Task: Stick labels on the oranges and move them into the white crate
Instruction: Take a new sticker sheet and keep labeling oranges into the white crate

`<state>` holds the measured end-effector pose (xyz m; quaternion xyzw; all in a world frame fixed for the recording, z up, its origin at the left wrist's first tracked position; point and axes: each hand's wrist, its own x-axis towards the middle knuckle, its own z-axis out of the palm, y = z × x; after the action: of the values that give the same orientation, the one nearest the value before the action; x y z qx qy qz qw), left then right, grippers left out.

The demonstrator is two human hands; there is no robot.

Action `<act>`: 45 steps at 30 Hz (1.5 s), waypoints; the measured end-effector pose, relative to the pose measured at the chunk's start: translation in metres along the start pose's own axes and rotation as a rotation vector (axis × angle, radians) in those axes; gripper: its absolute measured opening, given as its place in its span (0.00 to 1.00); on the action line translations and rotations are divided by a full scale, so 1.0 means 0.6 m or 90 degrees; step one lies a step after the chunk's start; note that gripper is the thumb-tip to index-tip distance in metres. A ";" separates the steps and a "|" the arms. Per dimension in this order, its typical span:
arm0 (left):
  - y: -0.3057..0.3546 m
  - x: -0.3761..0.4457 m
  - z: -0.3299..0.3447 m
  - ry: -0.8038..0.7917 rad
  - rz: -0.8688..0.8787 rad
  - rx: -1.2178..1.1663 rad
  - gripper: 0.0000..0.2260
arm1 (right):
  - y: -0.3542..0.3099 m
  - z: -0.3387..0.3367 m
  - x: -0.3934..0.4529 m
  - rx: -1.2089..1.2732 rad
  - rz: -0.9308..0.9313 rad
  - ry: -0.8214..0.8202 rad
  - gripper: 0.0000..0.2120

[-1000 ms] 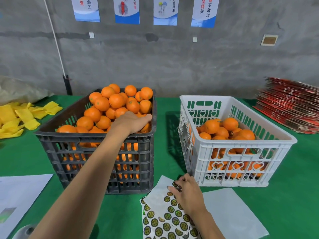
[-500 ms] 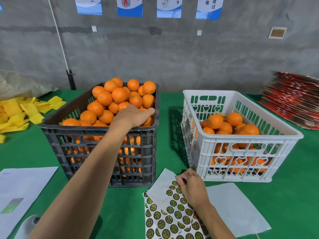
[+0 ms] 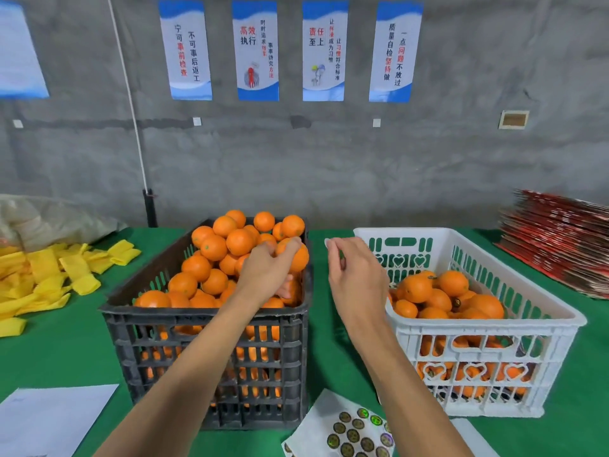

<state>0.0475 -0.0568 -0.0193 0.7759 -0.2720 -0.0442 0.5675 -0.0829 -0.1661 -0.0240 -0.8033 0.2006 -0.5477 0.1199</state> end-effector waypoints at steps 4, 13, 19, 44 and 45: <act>0.026 0.000 -0.002 -0.032 0.019 -0.072 0.33 | -0.032 0.027 0.040 -0.033 -0.038 -0.070 0.12; 0.060 0.014 0.002 -0.007 0.081 0.036 0.33 | -0.010 0.047 0.024 0.170 -0.001 -0.292 0.32; 0.091 0.041 0.063 -0.121 0.105 0.074 0.32 | 0.046 0.039 0.023 0.497 0.469 -0.007 0.18; -0.008 0.165 -0.047 -0.063 0.049 0.675 0.25 | 0.084 0.112 -0.063 0.698 0.634 -0.071 0.09; 0.003 0.146 -0.042 -0.078 0.056 0.628 0.25 | 0.089 0.111 -0.076 0.681 0.623 -0.095 0.08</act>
<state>0.1305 -0.0767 0.0124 0.9356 -0.3258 0.0683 0.1172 -0.0460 -0.1947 -0.1088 -0.4883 0.2326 -0.3984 0.7408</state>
